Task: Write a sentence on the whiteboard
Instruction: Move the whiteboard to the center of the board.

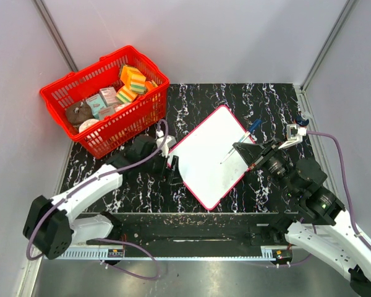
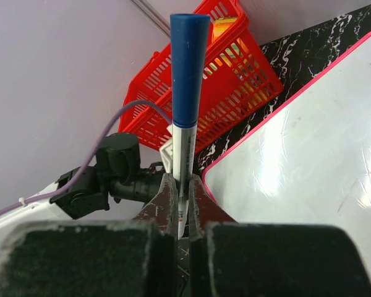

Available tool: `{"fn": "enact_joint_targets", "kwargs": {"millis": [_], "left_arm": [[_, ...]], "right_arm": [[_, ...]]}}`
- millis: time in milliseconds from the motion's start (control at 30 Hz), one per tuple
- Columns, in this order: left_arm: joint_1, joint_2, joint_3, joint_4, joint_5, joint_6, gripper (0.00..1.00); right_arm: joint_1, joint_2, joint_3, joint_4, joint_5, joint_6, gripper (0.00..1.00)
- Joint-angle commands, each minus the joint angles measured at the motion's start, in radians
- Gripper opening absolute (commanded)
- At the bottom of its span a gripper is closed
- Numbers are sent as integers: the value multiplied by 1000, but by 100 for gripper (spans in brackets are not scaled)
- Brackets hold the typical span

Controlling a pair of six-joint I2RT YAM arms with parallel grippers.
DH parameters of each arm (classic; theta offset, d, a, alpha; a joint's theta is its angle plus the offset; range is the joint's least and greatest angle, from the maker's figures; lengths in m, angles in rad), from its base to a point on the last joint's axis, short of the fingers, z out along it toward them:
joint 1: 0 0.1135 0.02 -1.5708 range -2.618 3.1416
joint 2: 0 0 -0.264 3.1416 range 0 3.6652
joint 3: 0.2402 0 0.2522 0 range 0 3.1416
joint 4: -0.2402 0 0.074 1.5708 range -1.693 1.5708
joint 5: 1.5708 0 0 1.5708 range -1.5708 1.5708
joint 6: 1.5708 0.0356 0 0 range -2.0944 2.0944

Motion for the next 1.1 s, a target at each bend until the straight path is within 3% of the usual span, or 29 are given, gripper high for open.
{"fn": "enact_joint_targets", "kwargs": {"millis": [0, 100, 500, 767, 1067], "left_arm": [[5, -146, -10, 47, -37, -94, 84], [26, -268, -88, 106, -60, -223, 93], [105, -689, -472, 417, -119, -668, 99], [163, -680, -621, 731, -20, -757, 99], [166, -553, -652, 911, 15, -754, 99]], "right_arm": [[5, -7, 11, 7, 29, -5, 0], [5, -7, 17, 7, 32, -9, 0], [5, -4, 37, 4, 21, -15, 0], [5, -6, 37, -16, 44, -6, 0], [5, 23, 40, -14, 52, 5, 0]]}}
